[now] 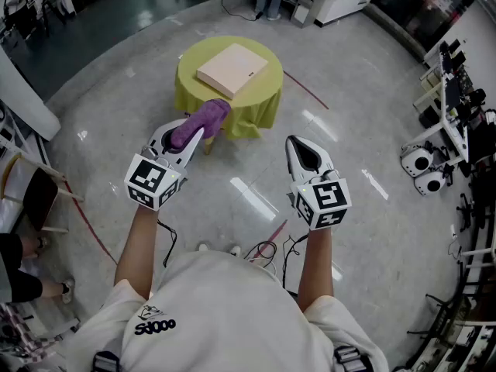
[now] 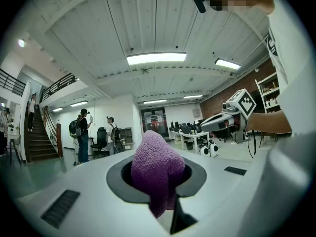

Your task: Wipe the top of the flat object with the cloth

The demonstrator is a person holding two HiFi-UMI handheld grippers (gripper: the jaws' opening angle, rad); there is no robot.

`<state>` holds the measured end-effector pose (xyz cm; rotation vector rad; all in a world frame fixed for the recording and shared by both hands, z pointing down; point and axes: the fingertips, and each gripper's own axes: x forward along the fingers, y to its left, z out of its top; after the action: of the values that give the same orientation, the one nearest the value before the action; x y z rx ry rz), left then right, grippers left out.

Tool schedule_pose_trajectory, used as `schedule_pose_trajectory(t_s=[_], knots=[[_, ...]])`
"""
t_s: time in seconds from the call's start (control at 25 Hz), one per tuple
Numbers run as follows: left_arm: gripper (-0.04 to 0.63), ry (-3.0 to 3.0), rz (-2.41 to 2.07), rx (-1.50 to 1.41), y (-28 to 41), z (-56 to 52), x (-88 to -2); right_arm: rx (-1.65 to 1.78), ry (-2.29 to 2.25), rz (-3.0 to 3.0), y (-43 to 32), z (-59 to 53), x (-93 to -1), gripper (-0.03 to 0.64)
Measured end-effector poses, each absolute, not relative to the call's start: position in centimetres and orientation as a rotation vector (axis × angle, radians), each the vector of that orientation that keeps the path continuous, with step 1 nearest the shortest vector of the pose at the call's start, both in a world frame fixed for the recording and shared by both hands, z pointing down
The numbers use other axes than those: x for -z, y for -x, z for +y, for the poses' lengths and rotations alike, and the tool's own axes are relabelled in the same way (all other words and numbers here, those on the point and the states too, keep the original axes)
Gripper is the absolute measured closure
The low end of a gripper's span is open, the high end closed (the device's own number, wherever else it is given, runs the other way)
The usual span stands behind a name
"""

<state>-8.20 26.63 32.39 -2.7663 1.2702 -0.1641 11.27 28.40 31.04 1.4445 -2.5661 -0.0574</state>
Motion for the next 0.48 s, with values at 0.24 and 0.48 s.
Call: schedule_pose_trajectory(t_s=[0.24, 0.48], knots=[[0.528, 2.769, 1.269, 0.169, 7.7, 26.4, -32.7, 0.074, -1.442, -2.588, -11.4, 28.1, -31.1, 0.607], [0.528, 2.766, 1.292, 0.196, 6.8, 26.2, -33.3, -0.026, -1.378, -2.684, -11.5, 27.7, -31.6, 0.607]])
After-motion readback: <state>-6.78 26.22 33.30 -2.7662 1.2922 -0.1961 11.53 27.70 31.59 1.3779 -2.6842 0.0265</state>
